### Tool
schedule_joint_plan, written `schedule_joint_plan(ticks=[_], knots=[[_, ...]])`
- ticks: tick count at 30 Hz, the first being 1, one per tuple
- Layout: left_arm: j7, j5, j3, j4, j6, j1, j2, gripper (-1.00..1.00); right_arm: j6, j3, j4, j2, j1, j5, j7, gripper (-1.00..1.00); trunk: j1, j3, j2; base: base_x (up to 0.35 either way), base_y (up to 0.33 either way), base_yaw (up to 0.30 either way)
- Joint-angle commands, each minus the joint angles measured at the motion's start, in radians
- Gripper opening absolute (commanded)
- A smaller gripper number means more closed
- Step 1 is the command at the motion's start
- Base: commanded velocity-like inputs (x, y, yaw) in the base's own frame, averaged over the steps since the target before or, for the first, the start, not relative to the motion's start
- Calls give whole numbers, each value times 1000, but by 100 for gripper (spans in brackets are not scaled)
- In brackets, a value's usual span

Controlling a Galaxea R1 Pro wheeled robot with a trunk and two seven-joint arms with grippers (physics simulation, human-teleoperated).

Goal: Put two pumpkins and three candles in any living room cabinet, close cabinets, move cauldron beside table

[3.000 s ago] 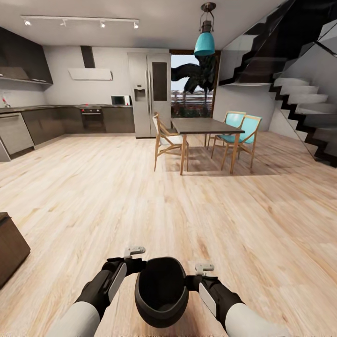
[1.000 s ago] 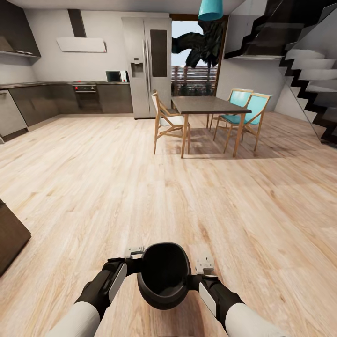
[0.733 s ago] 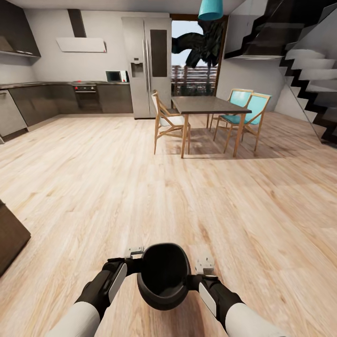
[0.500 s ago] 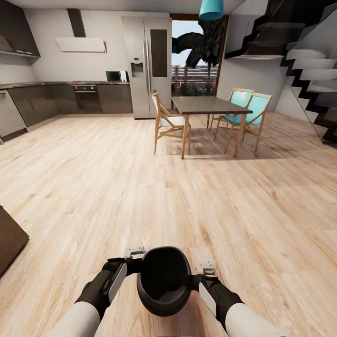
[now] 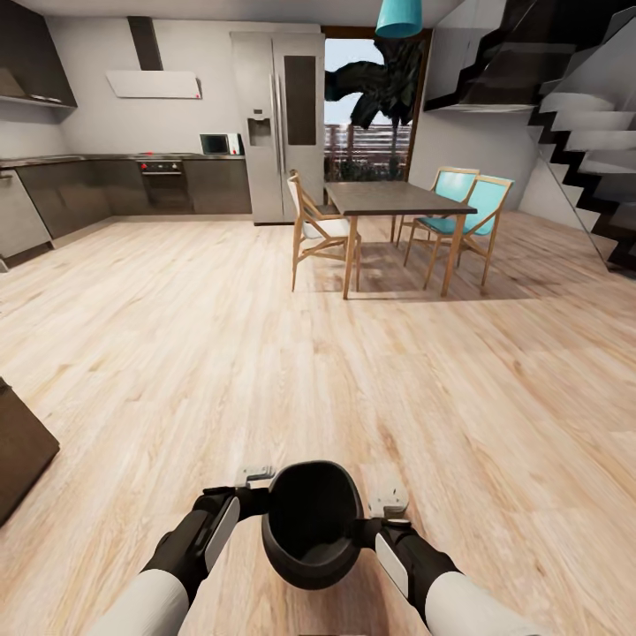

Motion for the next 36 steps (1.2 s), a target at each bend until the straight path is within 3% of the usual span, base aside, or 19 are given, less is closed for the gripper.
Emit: schedule_joint_plan(ticks=[1, 33, 36], knots=[[6, 9, -3, -1, 5, 0, 1, 100, 5, 7, -2, 0, 0, -10, -8, 100, 0, -1, 0, -18, 9, 0], [11, 11, 0, 60, 5, 0, -6, 100, 5, 7, -2, 0, 0, -10, -8, 100, 0, -1, 0, -1, 1, 0], [11, 11, 0, 60, 5, 0, -6, 100, 5, 7, -2, 0, 0, -10, -8, 100, 1, -12, -1, 0, 0, 0]])
